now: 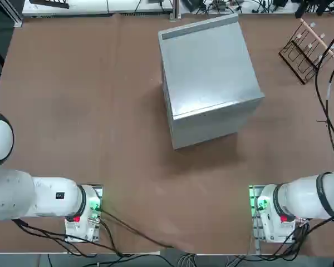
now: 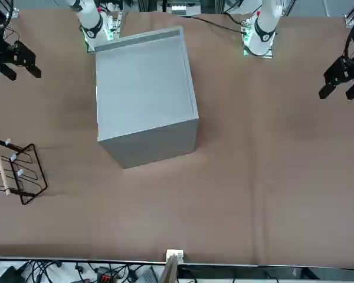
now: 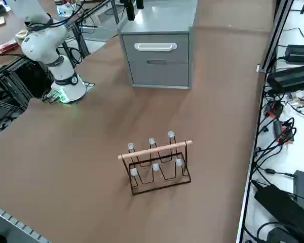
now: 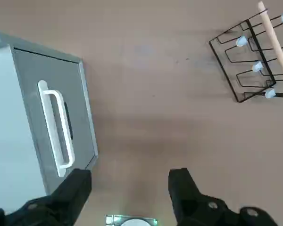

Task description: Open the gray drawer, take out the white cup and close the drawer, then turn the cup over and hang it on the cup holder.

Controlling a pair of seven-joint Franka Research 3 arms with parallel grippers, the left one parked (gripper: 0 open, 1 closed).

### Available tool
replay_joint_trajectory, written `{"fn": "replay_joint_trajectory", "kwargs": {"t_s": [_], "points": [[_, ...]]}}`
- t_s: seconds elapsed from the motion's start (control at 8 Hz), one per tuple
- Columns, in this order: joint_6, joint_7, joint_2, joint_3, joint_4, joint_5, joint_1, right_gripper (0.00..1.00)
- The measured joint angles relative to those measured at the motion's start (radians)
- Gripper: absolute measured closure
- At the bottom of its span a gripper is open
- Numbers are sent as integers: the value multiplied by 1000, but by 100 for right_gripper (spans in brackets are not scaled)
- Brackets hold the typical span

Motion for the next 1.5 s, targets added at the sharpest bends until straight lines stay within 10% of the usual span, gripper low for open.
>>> {"fn": "replay_joint_trajectory", "kwargs": {"t_s": [0.75,1.5], "points": [[-4,2,3,5,-7,43,2,0],[298,-49,26,-11,-324,280,3,0]]}}
